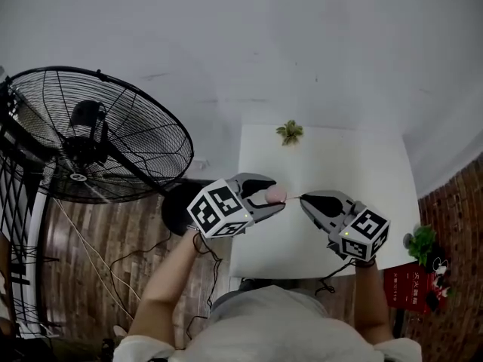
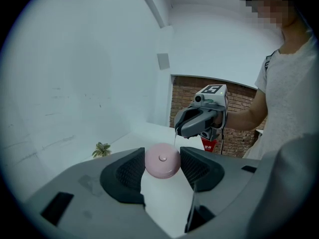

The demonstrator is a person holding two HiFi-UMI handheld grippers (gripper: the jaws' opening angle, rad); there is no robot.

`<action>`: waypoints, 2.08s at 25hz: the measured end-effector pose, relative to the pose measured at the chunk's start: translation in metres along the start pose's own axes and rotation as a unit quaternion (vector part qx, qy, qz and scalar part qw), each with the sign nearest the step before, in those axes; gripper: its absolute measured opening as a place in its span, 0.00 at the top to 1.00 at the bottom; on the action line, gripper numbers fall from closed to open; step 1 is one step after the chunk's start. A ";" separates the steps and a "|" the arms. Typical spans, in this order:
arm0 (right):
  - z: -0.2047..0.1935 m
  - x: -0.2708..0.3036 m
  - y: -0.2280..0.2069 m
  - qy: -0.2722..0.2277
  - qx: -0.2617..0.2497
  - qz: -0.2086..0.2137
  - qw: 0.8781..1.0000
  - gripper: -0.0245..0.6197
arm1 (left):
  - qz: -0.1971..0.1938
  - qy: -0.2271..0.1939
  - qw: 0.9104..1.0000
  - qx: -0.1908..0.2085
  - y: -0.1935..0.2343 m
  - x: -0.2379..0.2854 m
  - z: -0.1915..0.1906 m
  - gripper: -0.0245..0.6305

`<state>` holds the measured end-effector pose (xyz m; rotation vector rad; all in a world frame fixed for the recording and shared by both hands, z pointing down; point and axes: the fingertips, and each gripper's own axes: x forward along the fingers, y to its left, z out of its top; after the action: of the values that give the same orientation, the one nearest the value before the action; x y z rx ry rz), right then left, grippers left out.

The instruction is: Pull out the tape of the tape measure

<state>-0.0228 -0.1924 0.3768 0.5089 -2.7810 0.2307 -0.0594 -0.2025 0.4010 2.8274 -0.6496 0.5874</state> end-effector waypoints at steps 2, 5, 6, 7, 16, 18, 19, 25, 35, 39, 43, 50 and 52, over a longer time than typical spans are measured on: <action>0.001 -0.005 -0.005 -0.004 0.005 -0.010 1.000 0.95 | -0.001 -0.001 1.000 0.001 0.000 0.000 0.001 0.62; 0.002 -0.009 -0.009 -0.006 0.006 -0.019 1.000 0.95 | -0.005 -0.004 1.000 0.004 -0.001 0.002 0.004 0.62; 0.002 -0.011 -0.010 -0.007 0.006 -0.024 1.000 0.95 | -0.004 -0.004 1.000 0.005 -0.001 0.003 0.005 0.62; 0.003 -0.012 -0.012 -0.008 0.007 -0.029 1.000 0.95 | -0.003 -0.003 1.000 0.007 -0.001 0.004 0.006 0.62; 0.005 -0.020 -0.023 -0.016 0.028 -0.068 0.997 0.95 | -0.004 -0.009 1.000 0.006 -0.004 0.012 0.013 0.63; 0.006 -0.022 -0.025 -0.019 0.030 -0.075 0.997 0.95 | -0.004 -0.009 1.000 0.005 -0.005 0.014 0.013 0.63; 0.006 -0.022 -0.025 -0.021 0.031 -0.079 0.996 0.95 | -0.004 -0.010 1.000 0.004 -0.006 0.015 0.013 0.63; 0.007 -0.030 -0.029 -0.032 0.046 -0.090 0.994 0.95 | -0.001 -0.027 1.000 -0.009 -0.009 0.018 0.018 0.63; 0.005 -0.042 -0.029 -0.041 0.058 -0.089 0.994 0.95 | -0.001 -0.022 1.000 0.002 -0.016 0.023 0.019 0.63; 0.007 -0.045 -0.027 -0.041 0.057 -0.081 0.994 0.95 | -0.006 -0.014 1.000 0.013 -0.016 0.024 0.020 0.63; 0.011 -0.047 -0.023 -0.041 0.051 -0.069 0.995 0.95 | -0.015 -0.014 1.000 0.015 -0.018 0.024 0.021 0.63; 0.018 -0.048 -0.015 -0.040 0.039 -0.037 0.998 0.95 | -0.048 -0.038 0.998 -0.010 -0.021 0.020 0.023 0.63; 0.020 -0.049 -0.016 -0.046 0.042 -0.040 0.997 0.95 | -0.052 -0.039 0.998 -0.012 -0.022 0.019 0.022 0.63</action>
<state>0.0218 -0.1957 0.3434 0.6648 -2.8417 0.3159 -0.0261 -0.1962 0.3870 2.8534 -0.5138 0.4512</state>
